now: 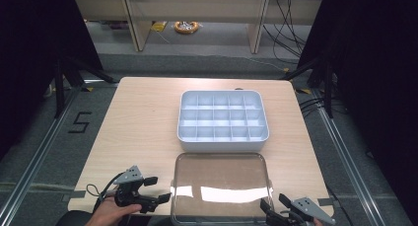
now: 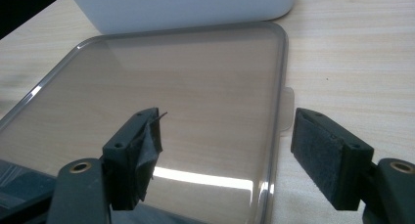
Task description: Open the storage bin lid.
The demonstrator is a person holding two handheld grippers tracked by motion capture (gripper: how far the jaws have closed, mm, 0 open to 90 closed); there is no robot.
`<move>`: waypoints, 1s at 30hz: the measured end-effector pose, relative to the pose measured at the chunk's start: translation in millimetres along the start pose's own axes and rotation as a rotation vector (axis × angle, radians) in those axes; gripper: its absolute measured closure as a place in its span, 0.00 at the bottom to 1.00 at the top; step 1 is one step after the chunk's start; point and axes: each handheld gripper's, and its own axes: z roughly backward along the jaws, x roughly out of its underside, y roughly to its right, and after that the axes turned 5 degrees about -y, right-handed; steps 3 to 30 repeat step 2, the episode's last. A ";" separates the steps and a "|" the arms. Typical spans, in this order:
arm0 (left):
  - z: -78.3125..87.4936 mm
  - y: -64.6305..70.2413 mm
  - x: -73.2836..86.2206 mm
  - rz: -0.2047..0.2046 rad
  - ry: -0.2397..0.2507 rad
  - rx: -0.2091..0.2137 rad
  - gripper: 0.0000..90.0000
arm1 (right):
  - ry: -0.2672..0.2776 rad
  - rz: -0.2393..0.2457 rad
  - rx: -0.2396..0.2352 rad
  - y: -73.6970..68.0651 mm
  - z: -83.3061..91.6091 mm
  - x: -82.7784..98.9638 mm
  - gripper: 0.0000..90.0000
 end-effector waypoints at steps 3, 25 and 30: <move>-0.1 0.6 0.2 0.005 -0.001 -0.002 0.17 | -0.027 0.016 0.027 1.5 1.5 -0.5 0.31; -0.1 0.6 0.2 0.005 -0.001 -0.002 0.17 | -0.027 0.016 0.027 1.5 1.5 -0.5 0.31; -0.1 0.6 0.2 0.005 -0.001 -0.002 0.17 | -0.027 0.016 0.027 1.5 1.5 -0.5 0.31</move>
